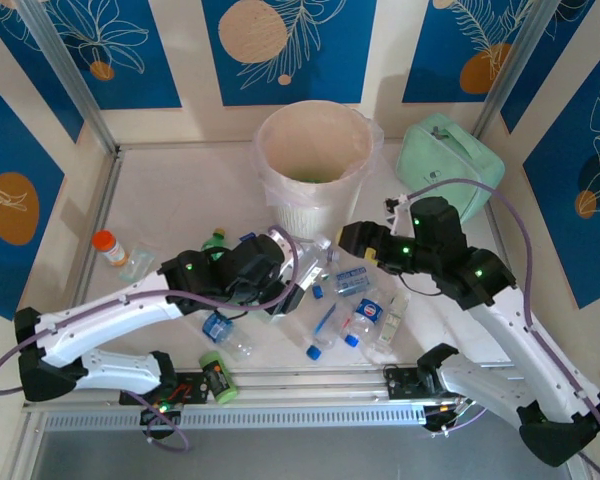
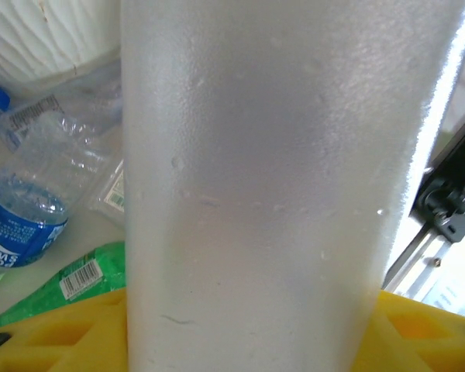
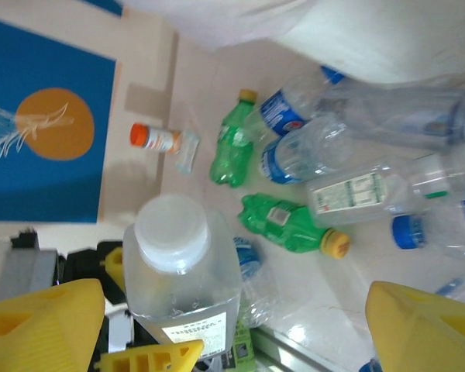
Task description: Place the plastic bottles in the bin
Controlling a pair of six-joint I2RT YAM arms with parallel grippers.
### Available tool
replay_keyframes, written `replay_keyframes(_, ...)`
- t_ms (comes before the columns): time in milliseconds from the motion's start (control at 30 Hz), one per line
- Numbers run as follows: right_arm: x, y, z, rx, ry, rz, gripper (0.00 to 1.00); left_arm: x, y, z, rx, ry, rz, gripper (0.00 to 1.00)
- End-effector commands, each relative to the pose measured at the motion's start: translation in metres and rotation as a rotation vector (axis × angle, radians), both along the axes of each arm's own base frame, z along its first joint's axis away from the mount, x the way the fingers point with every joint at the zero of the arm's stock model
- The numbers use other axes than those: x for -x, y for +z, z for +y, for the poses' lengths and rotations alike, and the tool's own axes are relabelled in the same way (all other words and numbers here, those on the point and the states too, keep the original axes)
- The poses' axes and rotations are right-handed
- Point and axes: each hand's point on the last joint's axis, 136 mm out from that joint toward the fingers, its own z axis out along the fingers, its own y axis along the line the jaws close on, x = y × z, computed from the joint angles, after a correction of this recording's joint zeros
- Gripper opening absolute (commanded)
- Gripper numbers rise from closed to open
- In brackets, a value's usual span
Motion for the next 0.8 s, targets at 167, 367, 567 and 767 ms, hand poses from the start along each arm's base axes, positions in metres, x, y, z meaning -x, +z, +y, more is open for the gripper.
replay_keyframes(167, 0.008, 0.016, 0.044, 0.013, 0.135, -0.08, 0.88, -0.002, 0.037, -0.014, 0.175, 0.0, 0.001, 0.59)
replay_keyframes(367, 0.004, 0.017, 0.053, 0.035, 0.147, -0.086, 0.85, 0.001, 0.046, -0.019, 0.216, -0.027, 0.003, 0.59)
replay_keyframes(567, 0.001, 0.015, 0.055, 0.041, 0.15, -0.088, 0.75, -0.003, 0.053, -0.02, 0.258, -0.019, 0.009, 0.59)
replay_keyframes(767, 0.001, 0.018, 0.054, 0.047, 0.148, -0.094, 0.6, -0.006, 0.054, -0.024, 0.288, -0.021, 0.032, 0.6)
